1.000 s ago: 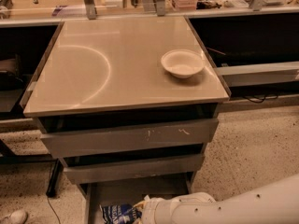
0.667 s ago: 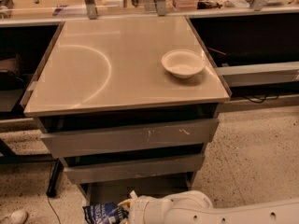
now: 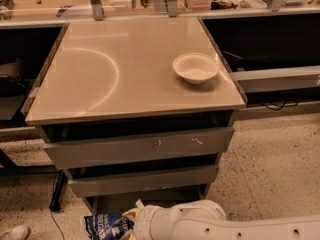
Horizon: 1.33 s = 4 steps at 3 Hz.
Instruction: Pick blue chip bag from bottom drawer and place on counter
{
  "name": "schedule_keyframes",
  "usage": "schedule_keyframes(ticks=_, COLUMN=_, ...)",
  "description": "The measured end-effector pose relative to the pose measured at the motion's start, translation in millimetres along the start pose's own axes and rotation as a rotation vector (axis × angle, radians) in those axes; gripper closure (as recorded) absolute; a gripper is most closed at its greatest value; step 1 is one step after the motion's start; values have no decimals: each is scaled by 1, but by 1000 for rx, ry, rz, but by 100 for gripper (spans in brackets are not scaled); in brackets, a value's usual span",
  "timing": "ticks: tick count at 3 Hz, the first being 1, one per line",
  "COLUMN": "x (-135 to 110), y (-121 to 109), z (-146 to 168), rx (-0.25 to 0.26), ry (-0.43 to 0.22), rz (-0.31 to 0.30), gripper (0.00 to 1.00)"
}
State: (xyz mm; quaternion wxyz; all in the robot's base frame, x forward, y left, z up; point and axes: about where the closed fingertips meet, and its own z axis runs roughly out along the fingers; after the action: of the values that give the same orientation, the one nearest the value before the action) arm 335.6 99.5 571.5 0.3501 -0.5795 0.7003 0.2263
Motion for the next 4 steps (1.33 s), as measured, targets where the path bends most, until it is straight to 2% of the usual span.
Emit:
schedule_keyframes(ticks=1, x=-45, y=-15, z=-18, rx=34, ry=-11, rz=-43, gripper=100)
schedule_keyframes(ticks=2, x=-102, y=-38, z=-41, rx=27, ry=-22, rz=-104, gripper=100)
schedule_keyframes(ticks=3, x=-102, y=-38, z=-41, rx=27, ry=-22, rz=-104, gripper=100)
schedule_keyframes(ticks=4, x=-127, y=-46, z=-55, rx=66, ry=-45, rz=-124, gripper=100)
